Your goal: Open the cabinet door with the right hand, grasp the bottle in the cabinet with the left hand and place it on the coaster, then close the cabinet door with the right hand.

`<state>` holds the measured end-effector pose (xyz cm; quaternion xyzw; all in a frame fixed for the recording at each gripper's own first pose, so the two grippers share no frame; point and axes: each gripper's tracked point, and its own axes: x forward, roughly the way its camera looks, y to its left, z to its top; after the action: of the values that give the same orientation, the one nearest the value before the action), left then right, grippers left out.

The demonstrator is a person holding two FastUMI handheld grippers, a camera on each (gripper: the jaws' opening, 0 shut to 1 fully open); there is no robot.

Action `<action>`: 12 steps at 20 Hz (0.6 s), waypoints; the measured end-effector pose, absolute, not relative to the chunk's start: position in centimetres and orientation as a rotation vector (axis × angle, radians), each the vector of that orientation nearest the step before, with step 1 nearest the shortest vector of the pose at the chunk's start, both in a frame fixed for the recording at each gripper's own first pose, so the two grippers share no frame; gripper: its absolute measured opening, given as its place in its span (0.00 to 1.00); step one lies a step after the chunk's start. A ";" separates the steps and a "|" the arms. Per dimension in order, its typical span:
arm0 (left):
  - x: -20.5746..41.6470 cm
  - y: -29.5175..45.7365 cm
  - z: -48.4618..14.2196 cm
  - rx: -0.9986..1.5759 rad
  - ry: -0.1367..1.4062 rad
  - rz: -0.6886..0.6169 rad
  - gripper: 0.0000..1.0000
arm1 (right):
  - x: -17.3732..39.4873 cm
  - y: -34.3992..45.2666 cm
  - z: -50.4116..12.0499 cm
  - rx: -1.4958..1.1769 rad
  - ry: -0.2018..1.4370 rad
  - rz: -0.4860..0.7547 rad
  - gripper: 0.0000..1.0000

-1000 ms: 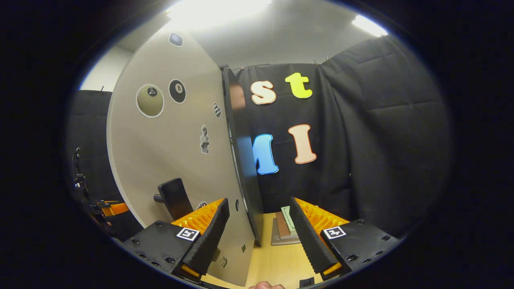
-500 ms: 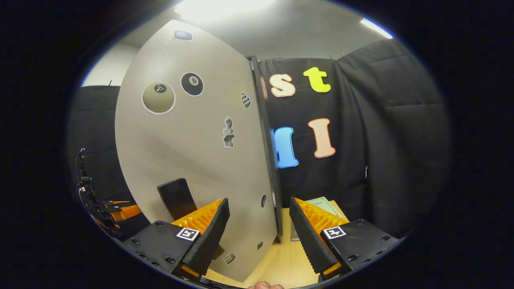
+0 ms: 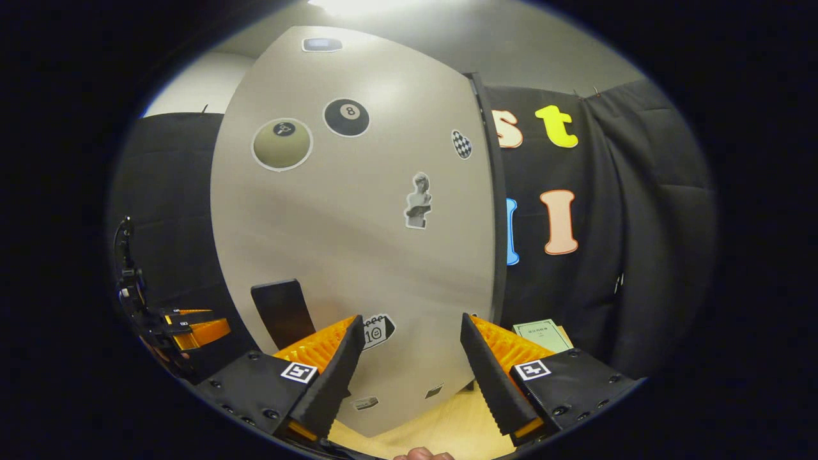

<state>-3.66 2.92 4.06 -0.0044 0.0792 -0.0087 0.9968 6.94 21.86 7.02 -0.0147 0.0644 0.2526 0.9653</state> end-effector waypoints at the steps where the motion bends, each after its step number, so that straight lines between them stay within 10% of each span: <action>1: -3.7 3.4 4.1 -0.009 0.157 -0.014 0.83 | 7.0 22.7 6.8 -0.030 0.134 0.519 0.96; 12: -2.2 10.1 2.8 -0.079 0.127 -0.026 0.86 | 8.7 31.3 5.0 0.021 0.156 0.560 0.98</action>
<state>-2.21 10.12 2.75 -0.0394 0.0632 -0.0129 0.9971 8.67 31.34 5.00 0.0106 0.0767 0.2761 0.9580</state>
